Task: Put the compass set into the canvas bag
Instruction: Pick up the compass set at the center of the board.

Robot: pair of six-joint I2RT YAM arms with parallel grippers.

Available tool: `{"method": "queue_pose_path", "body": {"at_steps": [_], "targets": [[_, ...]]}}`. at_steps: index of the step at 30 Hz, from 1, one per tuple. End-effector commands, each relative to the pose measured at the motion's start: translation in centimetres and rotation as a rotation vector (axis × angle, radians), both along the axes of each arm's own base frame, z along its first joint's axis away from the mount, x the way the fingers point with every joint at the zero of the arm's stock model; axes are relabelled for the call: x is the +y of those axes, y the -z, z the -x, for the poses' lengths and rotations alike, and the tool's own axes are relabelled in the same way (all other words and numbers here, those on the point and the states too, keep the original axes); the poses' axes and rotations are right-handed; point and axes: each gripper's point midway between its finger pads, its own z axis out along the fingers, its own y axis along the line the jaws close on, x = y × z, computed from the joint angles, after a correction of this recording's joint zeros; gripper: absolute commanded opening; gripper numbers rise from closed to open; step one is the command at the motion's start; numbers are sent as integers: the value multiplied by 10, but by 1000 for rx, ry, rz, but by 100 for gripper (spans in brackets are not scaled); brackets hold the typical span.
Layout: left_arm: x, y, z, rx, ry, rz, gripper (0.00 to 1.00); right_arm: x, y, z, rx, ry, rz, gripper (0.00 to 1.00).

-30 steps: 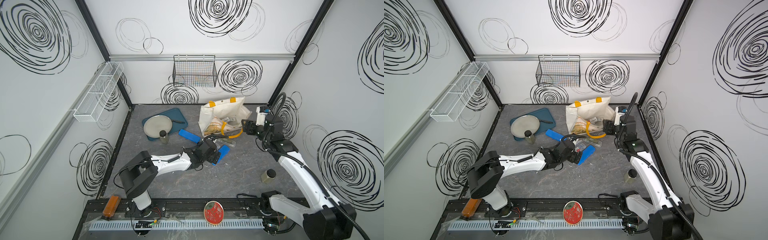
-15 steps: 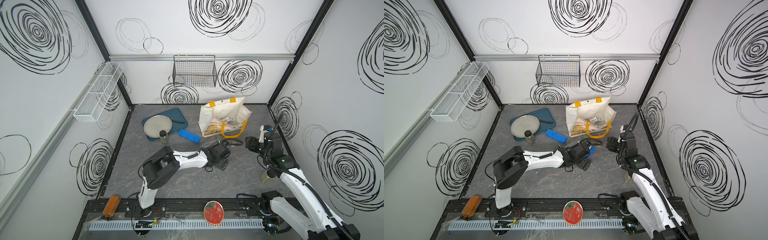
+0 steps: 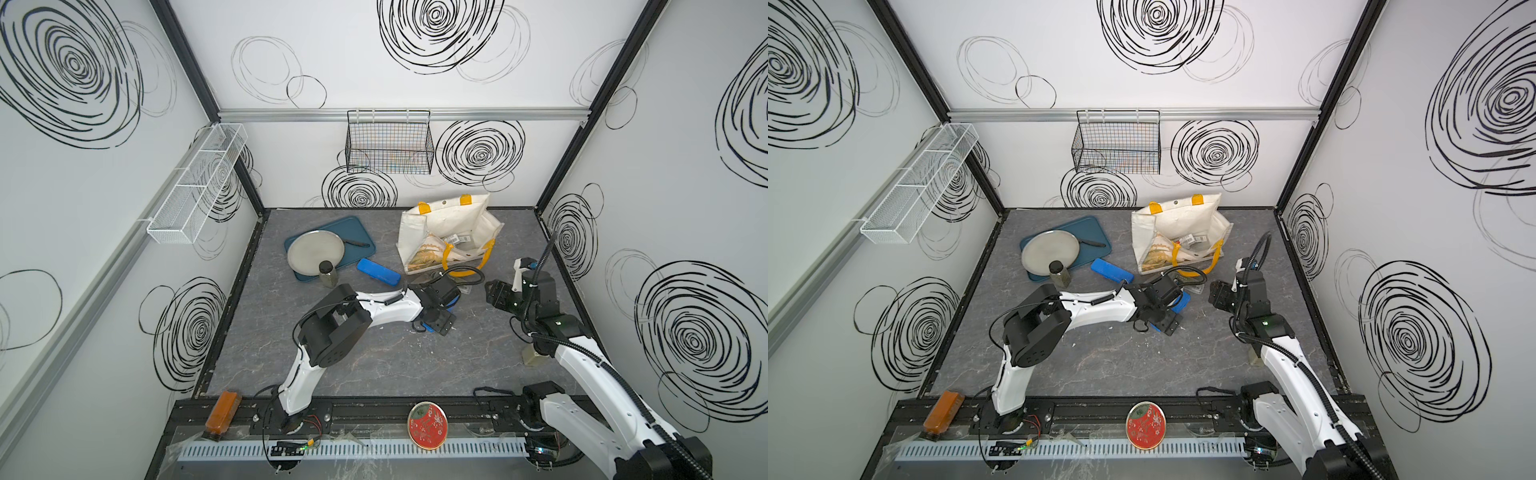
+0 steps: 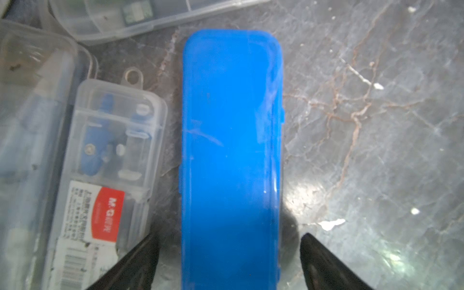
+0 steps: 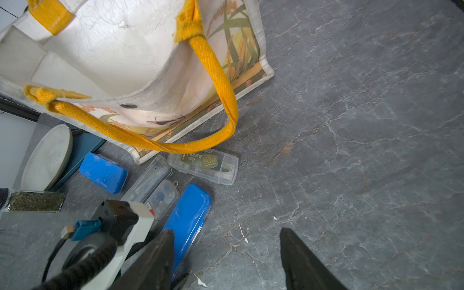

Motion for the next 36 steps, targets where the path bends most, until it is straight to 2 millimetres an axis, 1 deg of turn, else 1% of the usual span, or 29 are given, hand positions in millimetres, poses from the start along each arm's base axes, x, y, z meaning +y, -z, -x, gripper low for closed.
{"method": "queue_pose_path", "body": {"at_steps": [1,3,6,10,12,18,23,26,30,33,36], "targets": [[9,18,11,70,18,-64,85,4,-1,-3,-17,-8,-10,70],[10,21,17,78,40,-83,80,4,-1,-4,-18,-11,-6,70],[15,25,24,79,61,-120,76,5,-3,-6,-22,-21,-4,70],[18,28,27,78,67,-130,66,8,-4,-9,-31,-36,-5,70],[16,26,27,63,71,-119,64,9,-4,-10,-33,-42,-3,70],[9,10,26,4,87,-52,59,8,-11,-14,-56,-53,26,70],[8,1,24,-33,84,-10,55,8,-19,-17,-80,-61,37,70],[8,-7,23,-66,83,16,54,8,-23,-18,-94,-66,45,70],[7,-23,22,-121,85,64,54,9,-29,-18,-114,-85,58,70],[7,-38,21,-166,83,120,53,17,-38,-18,-142,-128,41,70],[7,-56,21,-214,72,193,52,28,-51,-16,-177,-191,8,70]]}}
